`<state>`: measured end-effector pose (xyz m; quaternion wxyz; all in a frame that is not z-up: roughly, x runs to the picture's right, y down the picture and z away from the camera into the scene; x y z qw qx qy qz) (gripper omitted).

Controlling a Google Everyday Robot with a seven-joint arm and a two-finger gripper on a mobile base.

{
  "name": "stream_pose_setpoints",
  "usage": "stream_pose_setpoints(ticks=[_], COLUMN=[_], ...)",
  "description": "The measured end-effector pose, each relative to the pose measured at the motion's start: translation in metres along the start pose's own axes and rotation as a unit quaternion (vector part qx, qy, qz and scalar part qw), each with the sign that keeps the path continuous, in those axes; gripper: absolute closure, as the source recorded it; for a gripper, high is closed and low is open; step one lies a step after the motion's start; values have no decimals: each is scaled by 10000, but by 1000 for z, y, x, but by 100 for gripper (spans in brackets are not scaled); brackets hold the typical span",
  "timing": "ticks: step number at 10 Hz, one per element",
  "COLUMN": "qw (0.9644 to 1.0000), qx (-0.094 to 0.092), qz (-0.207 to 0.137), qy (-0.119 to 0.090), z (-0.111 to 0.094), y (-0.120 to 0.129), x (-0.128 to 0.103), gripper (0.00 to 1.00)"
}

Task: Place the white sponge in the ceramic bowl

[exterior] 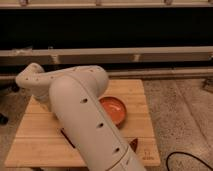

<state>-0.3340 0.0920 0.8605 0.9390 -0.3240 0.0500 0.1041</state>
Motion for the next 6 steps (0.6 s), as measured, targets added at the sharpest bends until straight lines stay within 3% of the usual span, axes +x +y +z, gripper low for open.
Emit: stream_pose_setpoints(ticks=[6], qw=[10000], qx=[-7], qz=[5], qy=[-47], z=[-23], y=[-13], x=[16], gripper=[97])
